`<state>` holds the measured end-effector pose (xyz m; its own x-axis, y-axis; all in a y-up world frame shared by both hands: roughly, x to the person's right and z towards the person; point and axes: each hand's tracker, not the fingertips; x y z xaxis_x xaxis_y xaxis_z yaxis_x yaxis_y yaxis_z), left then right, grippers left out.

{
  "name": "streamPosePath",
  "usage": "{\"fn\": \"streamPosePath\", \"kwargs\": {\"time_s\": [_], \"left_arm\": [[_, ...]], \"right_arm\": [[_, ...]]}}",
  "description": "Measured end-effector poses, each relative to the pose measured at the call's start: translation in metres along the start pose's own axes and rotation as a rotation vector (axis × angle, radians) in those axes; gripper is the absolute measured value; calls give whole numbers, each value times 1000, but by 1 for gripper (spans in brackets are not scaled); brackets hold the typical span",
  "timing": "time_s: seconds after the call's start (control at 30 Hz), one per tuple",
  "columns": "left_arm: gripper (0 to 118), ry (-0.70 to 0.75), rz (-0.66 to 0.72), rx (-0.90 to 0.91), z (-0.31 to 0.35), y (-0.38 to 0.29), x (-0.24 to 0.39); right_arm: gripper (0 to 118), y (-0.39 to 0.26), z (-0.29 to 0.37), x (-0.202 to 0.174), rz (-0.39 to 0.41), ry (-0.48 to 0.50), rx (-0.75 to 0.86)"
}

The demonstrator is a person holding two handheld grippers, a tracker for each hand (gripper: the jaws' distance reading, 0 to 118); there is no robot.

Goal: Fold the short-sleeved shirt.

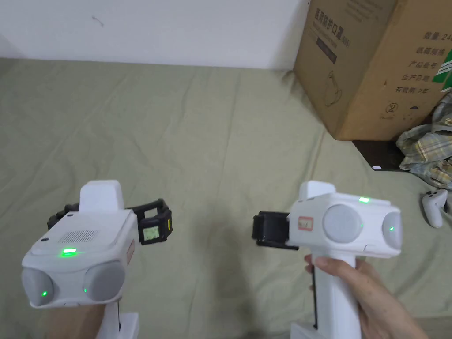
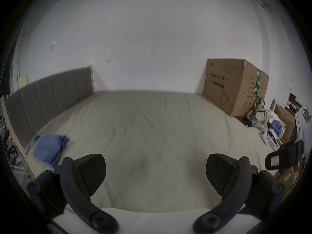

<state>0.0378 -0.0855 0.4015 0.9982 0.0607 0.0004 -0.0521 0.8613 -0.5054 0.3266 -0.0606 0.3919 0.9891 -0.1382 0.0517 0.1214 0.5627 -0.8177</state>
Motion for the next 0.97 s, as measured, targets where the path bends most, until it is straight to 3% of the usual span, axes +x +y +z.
{"fn": "streamPosePath", "kwargs": {"time_s": [0.1, 0.17, 0.27, 0.53, 0.73, 0.8, 0.87, 0.97], "left_arm": [[118, -1, 16, -58, -5, -23, 1], [118, -1, 14, -102, -8, -36, 0], [118, 4, 16, -144, -12, -49, -2], [118, 23, 10, -201, -24, -65, -8], [118, 36, 51, -252, -44, -62, -16], [118, 43, 78, -258, -56, -57, -22], [118, 59, 96, -259, -74, -48, -28], [118, 86, 115, -239, -108, -28, -37]], "right_arm": [[113, -26, -13, -6, -34, -55, -35], [113, -35, -22, -11, -9, -96, -132], [113, -43, -30, -16, 29, -82, -177], [113, -42, -58, -15, -42, -72, -238], [113, -38, -73, -25, 120, -190, -208], [113, -31, -84, -19, 158, -162, -222], [113, -19, -96, -7, 56, -206, -172], [113, 8, -116, 17, 18, -153, -25]]}}
